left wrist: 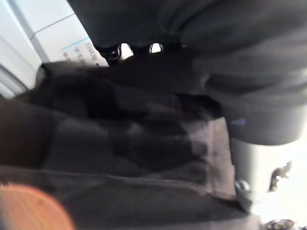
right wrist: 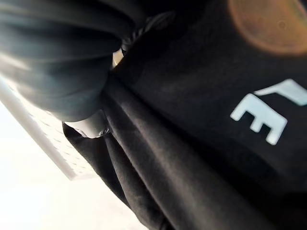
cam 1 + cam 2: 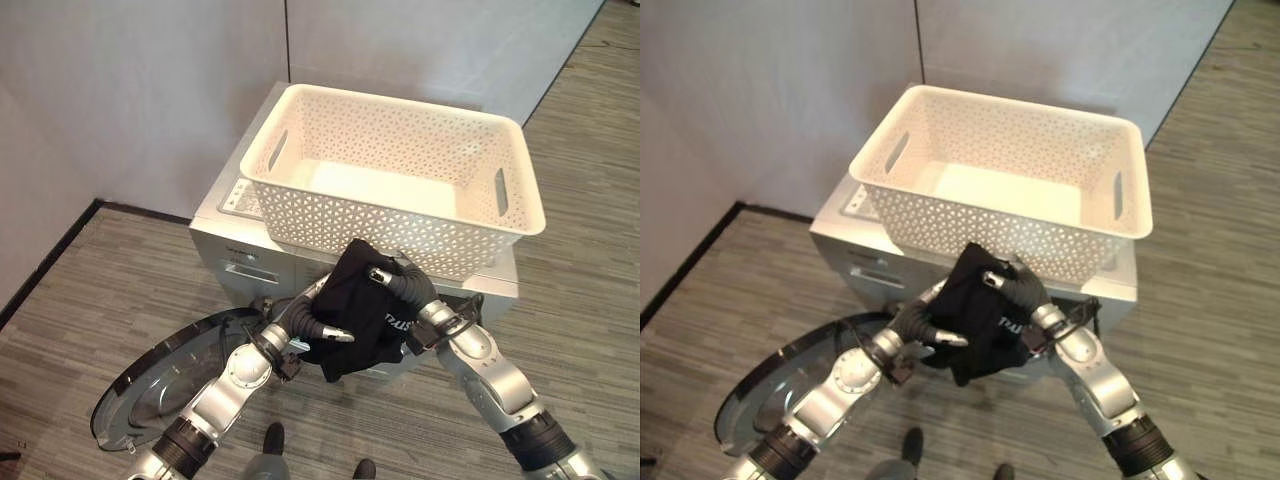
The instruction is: Grab the laundry basket,head to the washer,open it,put in the laundry and shut it.
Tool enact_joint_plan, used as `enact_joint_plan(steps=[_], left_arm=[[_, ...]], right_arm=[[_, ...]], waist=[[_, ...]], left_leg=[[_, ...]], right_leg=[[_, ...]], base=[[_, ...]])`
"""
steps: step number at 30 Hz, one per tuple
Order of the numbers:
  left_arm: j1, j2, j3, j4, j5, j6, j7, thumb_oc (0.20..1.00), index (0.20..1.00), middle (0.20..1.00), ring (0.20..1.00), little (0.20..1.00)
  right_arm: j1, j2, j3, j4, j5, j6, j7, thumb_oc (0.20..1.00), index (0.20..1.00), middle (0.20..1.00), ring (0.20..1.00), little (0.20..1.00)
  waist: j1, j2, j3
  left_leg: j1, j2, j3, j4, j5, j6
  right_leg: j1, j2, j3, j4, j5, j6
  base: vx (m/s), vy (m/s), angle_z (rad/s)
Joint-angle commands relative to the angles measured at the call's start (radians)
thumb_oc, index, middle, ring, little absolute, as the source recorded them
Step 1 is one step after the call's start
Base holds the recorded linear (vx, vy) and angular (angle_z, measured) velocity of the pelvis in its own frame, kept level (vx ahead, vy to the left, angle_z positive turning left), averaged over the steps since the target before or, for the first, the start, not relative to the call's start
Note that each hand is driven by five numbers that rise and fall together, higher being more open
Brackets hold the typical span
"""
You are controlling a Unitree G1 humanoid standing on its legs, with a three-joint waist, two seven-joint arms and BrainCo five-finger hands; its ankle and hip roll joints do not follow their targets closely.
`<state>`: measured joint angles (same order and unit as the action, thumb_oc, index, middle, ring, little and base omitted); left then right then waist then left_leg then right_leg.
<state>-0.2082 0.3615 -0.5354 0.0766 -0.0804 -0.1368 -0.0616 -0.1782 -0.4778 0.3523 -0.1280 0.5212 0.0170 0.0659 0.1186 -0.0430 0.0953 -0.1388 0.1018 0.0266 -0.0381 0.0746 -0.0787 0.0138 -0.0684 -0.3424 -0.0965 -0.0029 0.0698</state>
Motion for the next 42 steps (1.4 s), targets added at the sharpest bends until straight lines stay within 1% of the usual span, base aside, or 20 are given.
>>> enact_joint_plan(steps=[1,5,8,9,11,14,15,18,21,22,23,26,30,32,34,36,37,38,39,42], left_arm=[[-0.103,-0.101,-0.231,0.296,-0.035,0.107,-0.093,1.0,1.0,1.0,1.0,1.0],[-0.123,-0.103,-0.235,0.364,0.003,0.103,-0.075,1.0,1.0,1.0,1.0,1.0],[-0.112,-0.094,-0.225,0.373,0.012,0.098,-0.072,1.0,1.0,1.0,1.0,1.0],[-0.09,-0.074,-0.202,0.376,0.032,0.093,-0.064,1.0,1.0,1.0,1.0,1.0],[-0.08,-0.066,-0.194,0.373,0.037,0.092,-0.065,1.0,1.0,1.0,1.0,1.0],[-0.019,-0.015,-0.14,0.352,0.082,0.079,-0.054,1.0,1.0,1.0,1.0,1.0],[-0.017,-0.013,-0.139,0.35,0.083,0.079,-0.054,1.0,1.0,1.0,1.0,1.0],[0.01,0.042,-0.094,0.271,0.11,0.066,-0.041,1.0,1.0,1.0,1.0,1.0],[0.101,0.162,0.015,0.084,0.137,0.044,-0.05,1.0,1.0,1.0,1.0,1.0],[0.108,0.167,0.02,0.075,0.137,0.048,-0.053,1.0,1.0,1.0,1.0,1.0],[0.145,0.191,0.051,0.038,0.138,0.048,-0.058,1.0,1.0,1.0,1.0,1.0],[0.223,0.226,0.125,-0.037,0.154,0.043,-0.068,1.0,1.0,1.0,1.0,1.0],[0.251,0.214,0.139,-0.037,0.171,0.053,-0.08,1.0,1.0,1.0,1.0,1.0],[0.254,0.202,0.128,-0.028,0.18,0.058,-0.087,1.0,1.0,1.0,1.0,1.0],[0.234,0.171,0.104,0.007,0.185,0.068,-0.075,1.0,1.0,1.0,1.0,1.0],[0.219,0.16,0.093,0.027,0.191,0.07,-0.066,1.0,1.0,1.0,1.0,1.0],[0.185,0.129,0.069,0.071,0.203,0.074,-0.037,1.0,1.0,1.0,1.0,1.0],[0.18,0.127,0.066,0.076,0.204,0.072,-0.034,1.0,1.0,1.0,1.0,1.0],[0.153,0.11,0.062,0.095,0.215,0.07,0.003,1.0,1.0,1.0,1.0,1.0],[0.076,0.056,0.041,0.15,0.219,0.071,0.065,1.0,1.0,1.0,1.0,1.0]], right_arm=[[-0.123,0.014,-0.013,-0.081,0.056,-0.076,-0.014,0.2,0.2,0.2,0.2,0.2],[-0.144,0.015,0.007,-0.084,0.07,-0.084,-0.012,0.2,0.2,0.2,0.2,0.2],[-0.158,0.015,0.014,-0.083,0.074,-0.088,-0.01,0.2,0.2,0.2,0.2,0.2],[-0.171,0.011,0.013,-0.084,0.07,-0.089,-0.008,0.2,0.2,0.2,0.2,0.2],[-0.179,0.012,0.014,-0.081,0.069,-0.091,-0.009,0.2,0.2,0.2,0.2,0.2],[-0.208,0.015,-0.003,-0.076,0.068,-0.101,-0.013,0.2,0.2,0.2,0.2,0.2],[-0.208,0.016,-0.003,-0.076,0.067,-0.101,-0.014,0.2,0.2,0.2,0.2,0.2],[-0.212,0.008,-0.021,-0.075,0.065,-0.106,-0.017,0.2,0.2,0.2,0.2,0.2],[-0.205,-0.009,-0.057,-0.075,0.054,-0.1,-0.011,0.2,0.2,0.2,0.2,0.2],[-0.203,-0.007,-0.056,-0.076,0.054,-0.099,-0.011,0.2,0.2,0.2,0.2,0.2],[-0.2,-0.01,-0.062,-0.077,0.051,-0.097,-0.007,0.2,0.2,0.2,0.2,0.2],[-0.183,-0.016,-0.086,-0.076,0.041,-0.089,-0.002,0.2,0.2,0.2,0.2,0.2],[-0.164,-0.006,-0.105,-0.077,0.036,-0.084,-0.003,0.2,0.2,0.2,0.2,0.2],[-0.157,0.002,-0.11,-0.082,0.034,-0.083,-0.007,0.2,0.2,0.2,0.2,0.2],[-0.153,0.01,-0.105,-0.086,0.035,-0.085,-0.014,0.2,0.2,0.2,0.2,0.2],[-0.153,0.015,-0.104,-0.085,0.038,-0.088,-0.018,0.2,0.2,0.2,0.2,0.2],[-0.153,0.023,-0.102,-0.09,0.046,-0.093,-0.026,0.2,0.2,0.2,0.2,0.2],[-0.153,0.022,-0.104,-0.091,0.046,-0.092,-0.026,0.2,0.2,0.2,0.2,0.2],[-0.152,0.029,-0.099,-0.096,0.053,-0.101,-0.032,0.2,0.2,0.2,0.2,0.2],[-0.146,0.033,-0.097,-0.104,0.06,-0.113,-0.052,0.2,0.2,0.2,0.2,0.2]], waist=[[-0.079,-0.019,0.023],[-0.087,-0.023,0.025],[-0.085,-0.022,0.027],[-0.082,-0.021,0.026],[-0.08,-0.021,0.026],[-0.066,-0.018,0.017],[-0.066,-0.019,0.017],[-0.055,-0.015,0.01],[-0.029,-0.007,0.004],[-0.031,-0.008,0.004],[-0.024,-0.006,0.002],[-0.008,-0.003,0.0],[-0.007,0.0,-0.003],[-0.009,0.001,-0.004],[-0.016,-0.004,-0.001],[-0.019,-0.005,0.0],[-0.027,-0.011,0.003],[-0.025,-0.01,0.002],[-0.029,-0.017,0.004],[-0.037,-0.028,0.008]], left_leg=[[-0.066,0.074,0.086,-0.049,0.103,-0.015],[-0.07,0.08,0.097,-0.049,0.104,-0.018],[-0.071,0.082,0.103,-0.049,0.102,-0.019],[-0.069,0.084,0.106,-0.049,0.099,-0.019],[-0.068,0.085,0.11,-0.049,0.098,-0.019],[-0.053,0.085,0.124,-0.049,0.092,-0.017],[-0.052,0.086,0.125,-0.049,0.091,-0.017],[-0.042,0.085,0.127,-0.049,0.09,-0.018],[-0.032,0.084,0.121,-0.049,0.092,-0.021],[-0.031,0.084,0.121,-0.049,0.092,-0.021],[-0.028,0.084,0.119,-0.049,0.092,-0.022],[-0.026,0.082,0.112,-0.049,0.098,-0.025],[-0.028,0.082,0.105,-0.049,0.1,-0.026],[-0.03,0.084,0.103,-0.049,0.101,-0.028],[-0.034,0.089,0.102,-0.049,0.106,-0.031],[-0.038,0.092,0.102,-0.049,0.106,-0.031],[-0.046,0.099,0.106,-0.049,0.107,-0.033],[-0.048,0.1,0.106,-0.049,0.107,-0.033],[-0.048,0.102,0.107,-0.049,0.103,-0.035],[-0.059,0.109,0.11,-0.049,0.111,-0.035]], right_leg=[[0.029,0.031,0.032,0.035,-0.127,-0.024],[0.018,0.033,0.045,0.028,-0.119,-0.023],[0.013,0.033,0.05,0.025,-0.116,-0.021],[0.011,0.033,0.053,0.021,-0.112,-0.019],[0.011,0.033,0.057,0.018,-0.111,-0.018],[0.019,0.032,0.067,0.011,-0.109,-0.017],[0.019,0.032,0.068,0.011,-0.109,-0.017],[0.027,0.032,0.067,0.011,-0.112,-0.018],[0.044,0.032,0.057,0.01,-0.117,-0.02],[0.045,0.032,0.057,0.01,-0.117,-0.02],[0.049,0.033,0.054,0.01,-0.119,-0.02],[0.058,0.036,0.043,0.009,-0.123,-0.023],[0.066,0.039,0.034,0.009,-0.127,-0.027],[0.064,0.042,0.033,0.009,-0.127,-0.028],[0.058,0.047,0.037,0.009,-0.126,-0.03],[0.053,0.049,0.039,0.009,-0.126,-0.029],[0.042,0.052,0.046,0.009,-0.126,-0.028],[0.039,0.052,0.046,0.009,-0.126,-0.028],[0.039,0.053,0.051,0.009,-0.128,-0.027],[0.025,0.059,0.054,0.009,-0.121,-0.027]], base=[[0.0,0.0,0.0],[0.0,0.0,0.0],[0.0,0.01,-0.06],[0.0,0.015,-0.16],[0.01,0.016,-0.13],[0.03,0.017,-0.12],[0.04,0.006,-0.16],[0.03,-0.007,-0.13],[0.04,-0.021,-0.15],[0.02,-0.009,-0.16],[0.02,-0.012,-0.06],[0.01,-0.006,-0.01],[0.0,-0.004,0.12],[-0.02,0.0,0.15],[0.0,0.0,0.0],[-0.04,-0.004,-0.03],[-0.05,-0.007,-0.04],[-0.03,-0.014,-0.06],[-0.02,-0.014,-0.08],[-0.02,-0.012,-0.04]])
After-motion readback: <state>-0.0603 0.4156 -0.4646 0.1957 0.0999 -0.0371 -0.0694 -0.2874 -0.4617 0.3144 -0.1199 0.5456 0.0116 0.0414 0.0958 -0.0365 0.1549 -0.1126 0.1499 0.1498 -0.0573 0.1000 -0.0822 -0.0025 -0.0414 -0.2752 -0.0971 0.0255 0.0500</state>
